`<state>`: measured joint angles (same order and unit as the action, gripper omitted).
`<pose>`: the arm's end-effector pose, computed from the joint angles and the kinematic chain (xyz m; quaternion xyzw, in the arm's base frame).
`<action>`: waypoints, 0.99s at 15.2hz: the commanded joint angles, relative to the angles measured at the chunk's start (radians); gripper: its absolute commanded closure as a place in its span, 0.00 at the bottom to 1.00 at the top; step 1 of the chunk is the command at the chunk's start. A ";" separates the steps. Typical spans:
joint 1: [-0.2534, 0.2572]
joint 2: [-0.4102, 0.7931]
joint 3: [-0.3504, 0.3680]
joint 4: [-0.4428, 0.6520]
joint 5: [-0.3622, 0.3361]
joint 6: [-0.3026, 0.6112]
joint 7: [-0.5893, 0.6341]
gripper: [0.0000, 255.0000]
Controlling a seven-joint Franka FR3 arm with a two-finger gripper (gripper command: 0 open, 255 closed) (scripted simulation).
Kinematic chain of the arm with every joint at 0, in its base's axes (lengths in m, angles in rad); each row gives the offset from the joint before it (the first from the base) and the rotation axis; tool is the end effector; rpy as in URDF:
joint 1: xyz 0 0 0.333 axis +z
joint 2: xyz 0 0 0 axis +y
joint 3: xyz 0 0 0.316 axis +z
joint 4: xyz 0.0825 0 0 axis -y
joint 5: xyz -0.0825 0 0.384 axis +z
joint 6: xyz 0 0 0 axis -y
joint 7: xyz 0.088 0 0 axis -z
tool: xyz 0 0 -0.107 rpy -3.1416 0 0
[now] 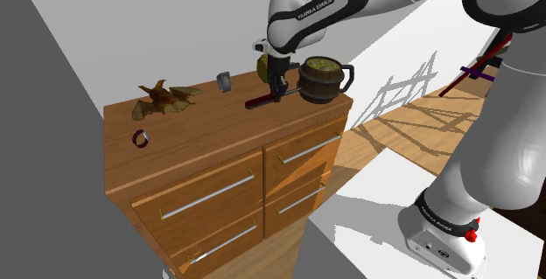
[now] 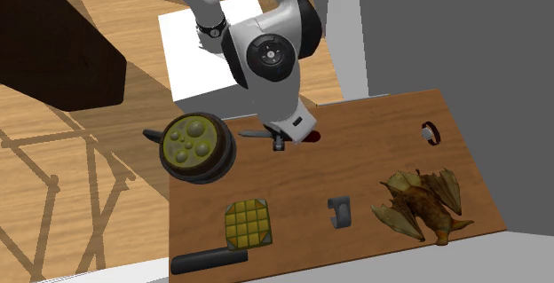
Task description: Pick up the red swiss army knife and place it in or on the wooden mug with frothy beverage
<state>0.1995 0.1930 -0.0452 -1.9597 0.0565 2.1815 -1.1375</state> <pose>0.5912 0.0950 0.3809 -0.8075 -0.5894 -0.0218 0.0099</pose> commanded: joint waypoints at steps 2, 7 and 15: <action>0.000 -0.014 0.000 0.021 -0.002 -0.035 0.003 1.00; 0.000 -0.038 -0.001 0.059 -0.005 -0.097 0.006 1.00; 0.000 -0.067 -0.002 0.130 -0.009 -0.197 0.012 1.00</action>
<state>0.2004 0.1291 -0.0465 -1.8390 0.0479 1.9971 -1.1256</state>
